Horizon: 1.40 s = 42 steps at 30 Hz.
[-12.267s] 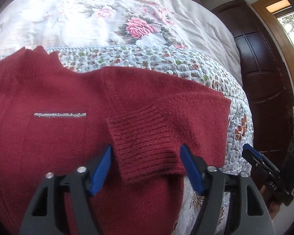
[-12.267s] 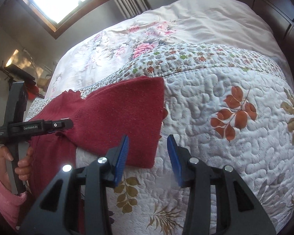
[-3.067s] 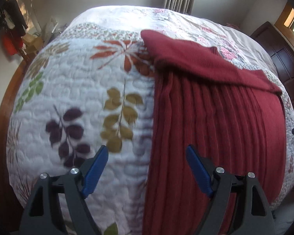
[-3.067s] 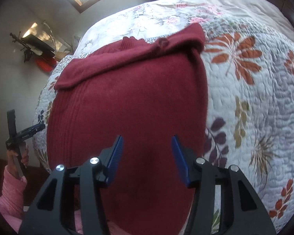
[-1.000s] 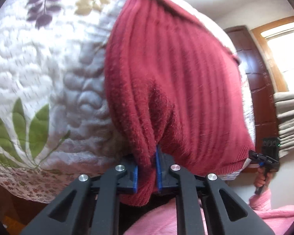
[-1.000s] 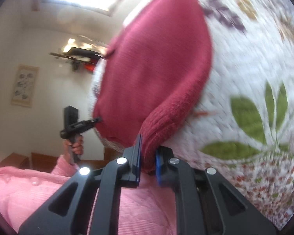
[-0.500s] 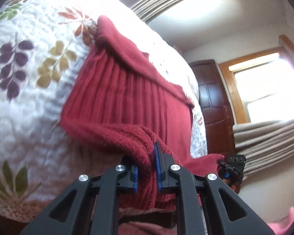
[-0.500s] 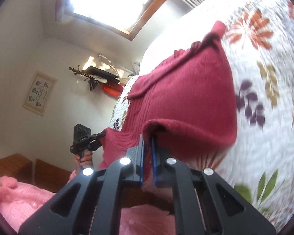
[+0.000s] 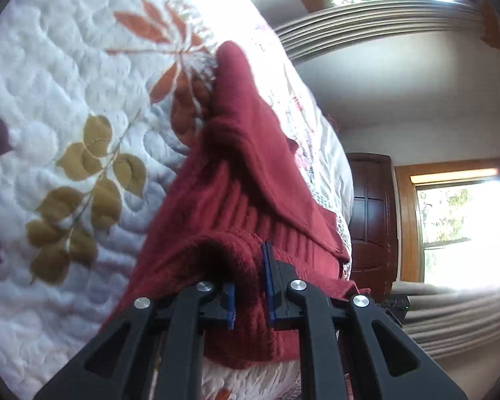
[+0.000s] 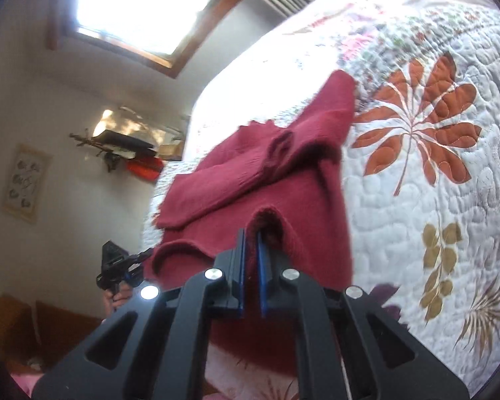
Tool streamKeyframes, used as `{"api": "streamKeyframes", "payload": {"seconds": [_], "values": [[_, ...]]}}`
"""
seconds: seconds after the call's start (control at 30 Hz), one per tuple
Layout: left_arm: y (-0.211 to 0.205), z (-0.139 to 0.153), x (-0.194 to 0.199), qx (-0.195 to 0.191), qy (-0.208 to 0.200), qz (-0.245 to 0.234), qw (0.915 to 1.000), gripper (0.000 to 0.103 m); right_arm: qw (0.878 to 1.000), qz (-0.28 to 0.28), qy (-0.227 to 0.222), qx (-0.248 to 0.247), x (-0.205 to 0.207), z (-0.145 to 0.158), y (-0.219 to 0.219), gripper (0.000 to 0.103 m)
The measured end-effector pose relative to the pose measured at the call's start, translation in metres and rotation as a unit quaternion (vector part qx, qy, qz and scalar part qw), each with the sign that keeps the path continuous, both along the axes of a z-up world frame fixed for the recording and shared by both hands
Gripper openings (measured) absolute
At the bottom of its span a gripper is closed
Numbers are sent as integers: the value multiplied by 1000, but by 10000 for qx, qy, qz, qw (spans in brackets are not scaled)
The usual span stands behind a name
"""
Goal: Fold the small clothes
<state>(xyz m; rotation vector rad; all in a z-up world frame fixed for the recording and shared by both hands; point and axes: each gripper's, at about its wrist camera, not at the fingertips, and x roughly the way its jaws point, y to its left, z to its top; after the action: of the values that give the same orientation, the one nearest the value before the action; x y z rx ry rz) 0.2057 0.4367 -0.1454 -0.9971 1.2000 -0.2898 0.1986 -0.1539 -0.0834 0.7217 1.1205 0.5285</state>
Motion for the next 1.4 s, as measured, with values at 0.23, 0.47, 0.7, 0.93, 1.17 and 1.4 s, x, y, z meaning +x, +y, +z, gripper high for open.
{"api": "streamKeyframes", "payload": {"seconds": [0.23, 0.47, 0.7, 0.93, 1.17, 1.4], "values": [[10, 6, 2, -485, 174, 312, 9982, 37, 9987, -350, 350, -152, 20, -24, -23, 30], [10, 56, -3, 1020, -498, 177, 9934, 49, 9984, -332, 210, -405, 3, -16, -37, 31], [-15, 72, 18, 2424, -805, -830, 9633, 50, 9976, -125, 215, -650, -18, -18, -26, 37], [-45, 65, 39, 2844, -930, -1510, 9422, 50, 9976, 46, 108, -678, -19, -14, -10, 43], [-58, 50, 52, 3131, -668, -1678, 9324, 25, 9949, 116, 24, -1002, -14, -7, -4, 47], [-58, 62, 36, 2705, -975, -1592, 9445, 12, 9843, 543, -216, -1664, -11, -2, 10, 53]]}}
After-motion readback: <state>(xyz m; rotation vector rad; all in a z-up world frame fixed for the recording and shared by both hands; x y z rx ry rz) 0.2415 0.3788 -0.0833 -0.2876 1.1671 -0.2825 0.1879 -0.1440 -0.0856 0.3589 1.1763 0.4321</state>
